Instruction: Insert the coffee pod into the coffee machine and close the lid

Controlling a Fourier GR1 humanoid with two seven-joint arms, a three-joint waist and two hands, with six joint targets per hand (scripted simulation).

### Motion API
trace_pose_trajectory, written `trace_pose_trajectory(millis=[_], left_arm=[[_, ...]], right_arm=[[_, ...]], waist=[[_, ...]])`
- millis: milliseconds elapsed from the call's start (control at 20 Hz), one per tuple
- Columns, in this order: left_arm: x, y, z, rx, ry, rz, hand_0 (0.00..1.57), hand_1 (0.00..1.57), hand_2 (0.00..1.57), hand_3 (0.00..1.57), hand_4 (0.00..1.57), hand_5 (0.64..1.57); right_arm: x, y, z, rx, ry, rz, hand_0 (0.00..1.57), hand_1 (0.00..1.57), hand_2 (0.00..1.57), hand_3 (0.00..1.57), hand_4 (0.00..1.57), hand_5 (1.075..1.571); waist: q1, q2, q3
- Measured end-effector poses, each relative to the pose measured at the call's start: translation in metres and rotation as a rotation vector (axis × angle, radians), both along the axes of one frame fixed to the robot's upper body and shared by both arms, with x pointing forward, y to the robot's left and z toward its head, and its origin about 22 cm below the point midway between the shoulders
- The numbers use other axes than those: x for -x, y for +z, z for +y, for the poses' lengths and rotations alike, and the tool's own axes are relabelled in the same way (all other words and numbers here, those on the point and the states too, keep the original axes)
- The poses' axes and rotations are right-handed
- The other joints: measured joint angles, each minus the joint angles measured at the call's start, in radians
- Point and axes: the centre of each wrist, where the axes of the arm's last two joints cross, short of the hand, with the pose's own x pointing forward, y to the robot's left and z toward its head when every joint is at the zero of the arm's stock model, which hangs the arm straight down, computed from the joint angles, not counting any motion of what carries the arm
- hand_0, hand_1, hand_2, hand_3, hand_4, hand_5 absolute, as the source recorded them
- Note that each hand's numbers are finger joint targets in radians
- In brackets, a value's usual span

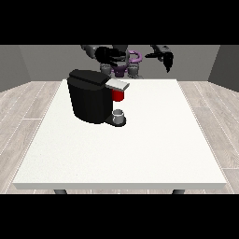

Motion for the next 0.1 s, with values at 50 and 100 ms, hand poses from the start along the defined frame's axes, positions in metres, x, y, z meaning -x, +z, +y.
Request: trace_pose_trajectory(millis=[50, 100], left_arm=[[0.004, -0.009, 0.002, -0.003, 0.009, 0.011, 0.0, 0.0, 0.0, 0.0, 0.19, 1.571], [0.009, -0.014, 0.008, -0.002, 0.023, 0.033, 0.0, 0.0, 0.0, 0.0, 0.19, 1.571]], right_arm=[[0.009, -0.01, 0.003, -0.022, 0.001, 0.013, 0.0, 0.0, 0.0, 0.0, 0.25, 1.571], [0.018, -0.022, 0.003, -0.041, 0.0, 0.04, 0.0, 0.0, 0.0, 0.0, 0.16, 1.571]], waist=[[-0.011, -0.012, -0.0001], [-0.024, -0.032, -0.0004]])
